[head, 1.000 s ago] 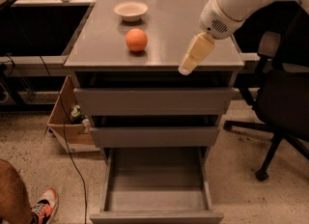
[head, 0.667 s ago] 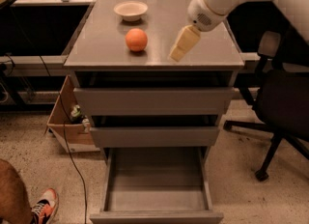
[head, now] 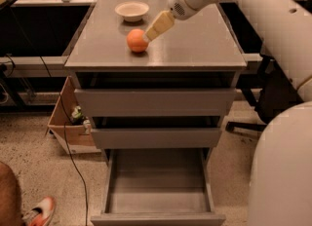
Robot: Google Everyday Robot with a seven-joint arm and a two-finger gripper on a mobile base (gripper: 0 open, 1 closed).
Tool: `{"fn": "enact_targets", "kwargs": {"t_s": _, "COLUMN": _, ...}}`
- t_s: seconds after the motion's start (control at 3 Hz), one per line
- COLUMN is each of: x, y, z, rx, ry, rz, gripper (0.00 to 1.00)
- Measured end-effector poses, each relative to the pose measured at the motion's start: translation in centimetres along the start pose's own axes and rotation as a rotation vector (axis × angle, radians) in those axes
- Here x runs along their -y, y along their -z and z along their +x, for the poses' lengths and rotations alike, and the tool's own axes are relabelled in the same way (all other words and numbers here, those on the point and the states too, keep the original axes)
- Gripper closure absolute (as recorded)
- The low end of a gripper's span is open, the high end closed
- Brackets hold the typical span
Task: Place orange into bottom drawer
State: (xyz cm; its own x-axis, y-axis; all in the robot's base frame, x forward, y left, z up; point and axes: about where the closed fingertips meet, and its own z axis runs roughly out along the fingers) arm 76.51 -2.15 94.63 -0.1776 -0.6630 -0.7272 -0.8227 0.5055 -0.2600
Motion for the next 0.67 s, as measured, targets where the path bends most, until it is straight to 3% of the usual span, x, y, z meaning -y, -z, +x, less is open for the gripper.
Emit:
{"fn": "enact_targets", "kwargs": {"t_s": 0.33, "x": -1.34, "y": -4.17, "z": -0.33, "rx": 0.073, "ry": -0.093, "rz": -0.051, "gripper": 0.00}}
{"fn": "enact_targets", "kwargs": {"t_s": 0.67, "x": -1.35, "y": -4.18, "z": -0.33, "rx": 0.073, "ry": -0.093, "rz": -0.051, "gripper": 0.00}}
